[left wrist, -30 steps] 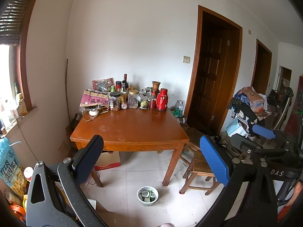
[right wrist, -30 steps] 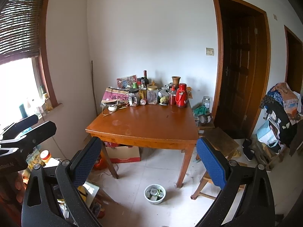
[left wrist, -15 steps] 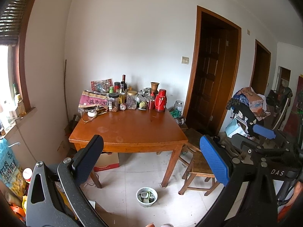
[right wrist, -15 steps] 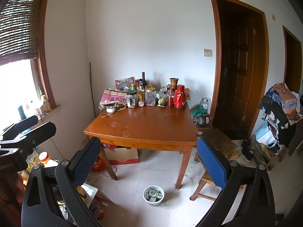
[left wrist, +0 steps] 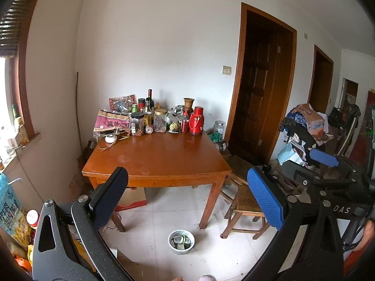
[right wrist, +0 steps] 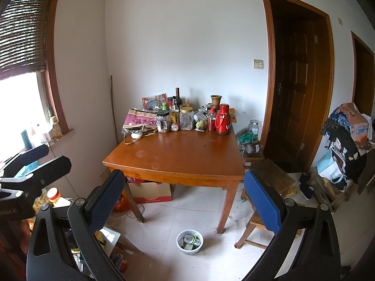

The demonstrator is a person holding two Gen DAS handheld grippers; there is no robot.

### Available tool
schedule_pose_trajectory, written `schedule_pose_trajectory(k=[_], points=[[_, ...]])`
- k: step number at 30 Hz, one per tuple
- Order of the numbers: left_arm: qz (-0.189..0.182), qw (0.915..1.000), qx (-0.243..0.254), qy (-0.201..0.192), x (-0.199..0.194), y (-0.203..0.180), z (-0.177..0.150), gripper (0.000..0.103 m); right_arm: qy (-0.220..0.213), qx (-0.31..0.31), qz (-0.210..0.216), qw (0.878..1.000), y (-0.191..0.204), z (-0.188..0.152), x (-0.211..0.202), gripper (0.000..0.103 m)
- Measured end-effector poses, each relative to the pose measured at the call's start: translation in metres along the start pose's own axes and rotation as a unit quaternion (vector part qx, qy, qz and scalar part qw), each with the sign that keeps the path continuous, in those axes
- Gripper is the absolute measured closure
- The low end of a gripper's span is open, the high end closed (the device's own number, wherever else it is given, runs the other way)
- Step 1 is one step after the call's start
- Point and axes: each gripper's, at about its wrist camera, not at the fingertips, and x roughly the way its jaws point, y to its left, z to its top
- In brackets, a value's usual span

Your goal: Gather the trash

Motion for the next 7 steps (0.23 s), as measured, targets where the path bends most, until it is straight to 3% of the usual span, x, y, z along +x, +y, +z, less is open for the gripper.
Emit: schedule_pose_trajectory(k=[7], points=[[0.002, 0.9999, 0.001, 0.012, 0.023, 0.003, 0.005, 0.001, 0.014, 0.003, 0.006, 1.0, -0.007, 0.005, 0.023, 0.002]])
